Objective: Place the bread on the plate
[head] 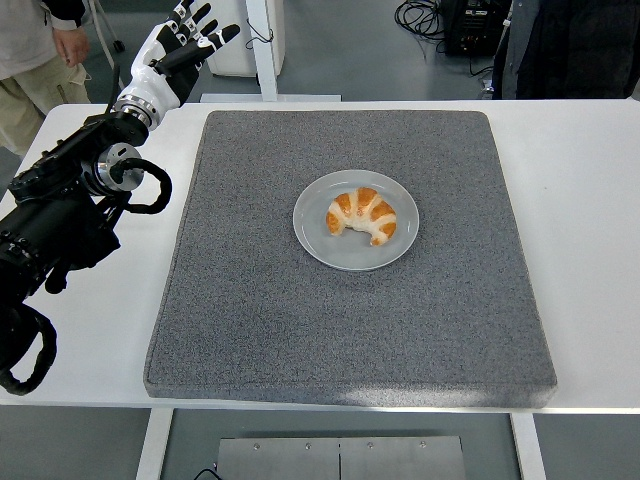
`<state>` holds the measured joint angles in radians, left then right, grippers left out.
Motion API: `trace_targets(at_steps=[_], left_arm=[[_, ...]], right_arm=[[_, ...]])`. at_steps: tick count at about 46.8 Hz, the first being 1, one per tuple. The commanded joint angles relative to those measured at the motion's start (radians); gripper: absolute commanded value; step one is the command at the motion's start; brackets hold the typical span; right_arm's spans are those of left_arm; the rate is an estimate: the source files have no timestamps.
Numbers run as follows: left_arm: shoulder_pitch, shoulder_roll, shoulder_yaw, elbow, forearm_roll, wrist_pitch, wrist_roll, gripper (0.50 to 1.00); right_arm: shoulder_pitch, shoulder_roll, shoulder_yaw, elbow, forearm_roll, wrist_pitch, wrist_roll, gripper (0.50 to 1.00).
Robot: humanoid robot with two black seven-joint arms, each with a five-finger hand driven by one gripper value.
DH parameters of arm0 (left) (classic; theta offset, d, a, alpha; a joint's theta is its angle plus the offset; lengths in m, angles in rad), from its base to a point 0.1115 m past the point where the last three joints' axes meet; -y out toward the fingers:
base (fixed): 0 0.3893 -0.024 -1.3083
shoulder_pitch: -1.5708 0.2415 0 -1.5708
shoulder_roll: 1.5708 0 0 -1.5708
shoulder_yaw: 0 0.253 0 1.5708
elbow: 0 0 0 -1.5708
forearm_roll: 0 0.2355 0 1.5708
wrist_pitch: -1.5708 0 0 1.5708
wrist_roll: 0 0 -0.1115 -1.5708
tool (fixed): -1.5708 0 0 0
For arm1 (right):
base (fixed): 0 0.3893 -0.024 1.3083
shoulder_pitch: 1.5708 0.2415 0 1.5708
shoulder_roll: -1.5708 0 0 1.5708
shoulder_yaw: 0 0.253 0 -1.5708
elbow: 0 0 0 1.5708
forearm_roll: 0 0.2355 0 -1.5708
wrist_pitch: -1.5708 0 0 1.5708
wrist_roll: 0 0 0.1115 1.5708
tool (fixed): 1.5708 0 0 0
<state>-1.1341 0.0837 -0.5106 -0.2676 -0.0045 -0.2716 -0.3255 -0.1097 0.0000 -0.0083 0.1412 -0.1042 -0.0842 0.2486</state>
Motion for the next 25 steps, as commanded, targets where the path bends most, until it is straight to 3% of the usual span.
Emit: trace_targets(at_steps=[1, 25], left_arm=[[0.008, -0.013, -0.014, 0.002, 0.000, 0.000, 0.000, 0.996], [0.039, -0.061, -0.069, 0.031, -0.017, 0.002, -0.001, 0.998]], right_arm=[[0.001, 0.000, 0.002, 0.001, 0.000, 0.001, 0.000, 1.000], [-0.039, 0.000, -0.010, -0.002, 0.000, 0.001, -0.003, 1.000]])
